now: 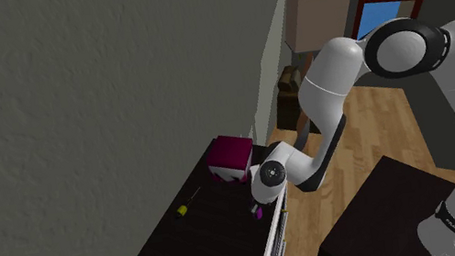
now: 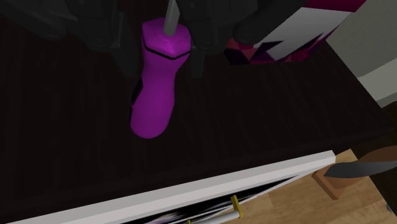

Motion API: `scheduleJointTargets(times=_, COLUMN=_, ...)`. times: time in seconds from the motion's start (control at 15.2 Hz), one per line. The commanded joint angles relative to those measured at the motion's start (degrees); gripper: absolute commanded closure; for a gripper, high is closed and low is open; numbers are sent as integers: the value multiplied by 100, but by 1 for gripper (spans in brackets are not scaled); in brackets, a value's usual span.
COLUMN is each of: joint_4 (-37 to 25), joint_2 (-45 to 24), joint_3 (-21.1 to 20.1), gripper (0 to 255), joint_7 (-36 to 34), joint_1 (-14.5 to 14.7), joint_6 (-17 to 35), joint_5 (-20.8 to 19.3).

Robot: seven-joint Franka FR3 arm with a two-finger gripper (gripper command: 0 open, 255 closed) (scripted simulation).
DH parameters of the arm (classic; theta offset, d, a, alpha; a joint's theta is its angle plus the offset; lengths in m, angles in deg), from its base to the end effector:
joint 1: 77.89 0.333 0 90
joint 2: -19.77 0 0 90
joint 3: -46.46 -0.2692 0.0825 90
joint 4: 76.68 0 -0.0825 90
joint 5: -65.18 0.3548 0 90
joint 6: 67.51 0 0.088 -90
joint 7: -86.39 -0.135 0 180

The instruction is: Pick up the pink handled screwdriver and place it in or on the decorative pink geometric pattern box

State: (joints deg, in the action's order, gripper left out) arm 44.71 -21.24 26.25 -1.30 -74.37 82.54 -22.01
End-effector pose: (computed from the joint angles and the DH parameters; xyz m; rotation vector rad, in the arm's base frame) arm 0.4319 0.2308 0.0404 2.8509 0.2865 0.4876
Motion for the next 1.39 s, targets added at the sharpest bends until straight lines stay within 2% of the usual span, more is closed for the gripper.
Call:
scheduleJointTargets(times=0.0, joint_4=1, joint_2=-2, joint_3=1, gripper=255, joint_7=1, joint_1=0, joint_6=0, joint_5=1)
scheduleJointTargets(times=0.13, joint_4=1, joint_2=-4, joint_3=2, gripper=255, joint_7=-3, joint_1=0, joint_6=1, joint_5=-4)
scheduleJointTargets(times=0.33, joint_4=146, joint_2=236, joint_3=-87, gripper=255, joint_7=188, joint_1=-75, joint_6=-11, joint_5=213)
scheduleJointTargets(times=1.32, joint_4=751, joint_2=1421, joint_3=-636, gripper=255, joint_7=1304, joint_1=-519, joint_6=-113, joint_5=1484)
